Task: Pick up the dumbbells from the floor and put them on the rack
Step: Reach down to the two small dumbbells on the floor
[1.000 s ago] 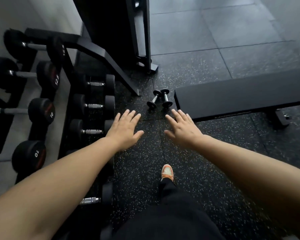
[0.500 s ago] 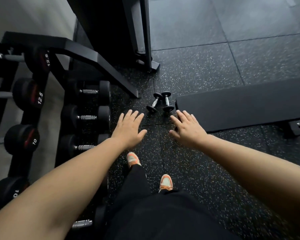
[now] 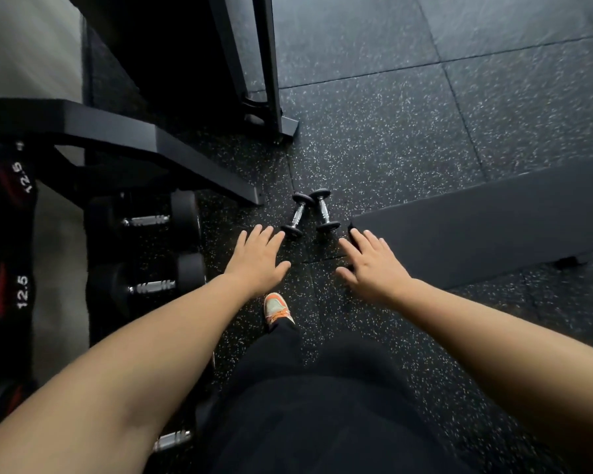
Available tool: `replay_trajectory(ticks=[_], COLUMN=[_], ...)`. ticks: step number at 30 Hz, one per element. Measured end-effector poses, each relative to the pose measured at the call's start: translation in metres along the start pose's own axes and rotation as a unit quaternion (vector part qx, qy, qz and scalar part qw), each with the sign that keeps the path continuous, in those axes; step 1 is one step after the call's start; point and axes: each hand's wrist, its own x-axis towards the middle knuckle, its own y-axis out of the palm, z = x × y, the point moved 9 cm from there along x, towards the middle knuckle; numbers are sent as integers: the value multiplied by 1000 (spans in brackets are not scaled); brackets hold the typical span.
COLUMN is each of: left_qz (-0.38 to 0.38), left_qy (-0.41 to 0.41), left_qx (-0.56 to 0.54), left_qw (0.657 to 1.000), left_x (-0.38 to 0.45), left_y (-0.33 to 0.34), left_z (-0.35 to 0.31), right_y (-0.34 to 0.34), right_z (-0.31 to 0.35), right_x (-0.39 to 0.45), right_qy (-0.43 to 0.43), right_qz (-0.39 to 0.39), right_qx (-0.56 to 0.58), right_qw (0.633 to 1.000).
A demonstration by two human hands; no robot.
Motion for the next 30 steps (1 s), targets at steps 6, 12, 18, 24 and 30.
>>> replay_trajectory(ticks=[6, 12, 18, 24, 30], left_qz=[57, 104, 106, 125, 168], left_qy=[0, -74, -116, -92, -41], left_qx=[4, -71, -117, -114, -101], left_qw=[998, 989, 981, 981, 980], left_x=[72, 149, 235, 329, 431], left_y=[22, 47, 72, 136, 252], left_z=[20, 30, 39, 56, 81], right_y=[0, 13, 35, 80, 178], right_z=[-17, -42, -87, -135, -175], right_x=[61, 145, 249, 357, 464], right_qy=[35, 42, 30, 36, 77], right_qz=[39, 84, 131, 138, 159], right_qx=[40, 89, 105, 101, 111], right_qw=[998, 992, 985, 985, 978])
